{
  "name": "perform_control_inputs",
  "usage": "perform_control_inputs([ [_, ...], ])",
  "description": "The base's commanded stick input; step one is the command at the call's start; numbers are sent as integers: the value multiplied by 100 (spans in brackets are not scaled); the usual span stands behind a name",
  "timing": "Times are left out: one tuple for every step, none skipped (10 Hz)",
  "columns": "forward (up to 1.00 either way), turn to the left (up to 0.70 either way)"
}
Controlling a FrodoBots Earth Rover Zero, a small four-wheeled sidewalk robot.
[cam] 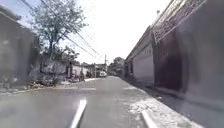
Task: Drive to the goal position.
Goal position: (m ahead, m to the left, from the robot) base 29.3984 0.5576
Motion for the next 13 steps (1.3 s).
perform_control_inputs([
  [94,-16],
  [94,-3],
  [94,0],
  [94,0],
  [94,0],
  [94,0],
  [94,-9],
  [94,-26],
  [94,-37],
  [94,-25],
  [94,-11],
  [94,-28],
  [94,-37],
])
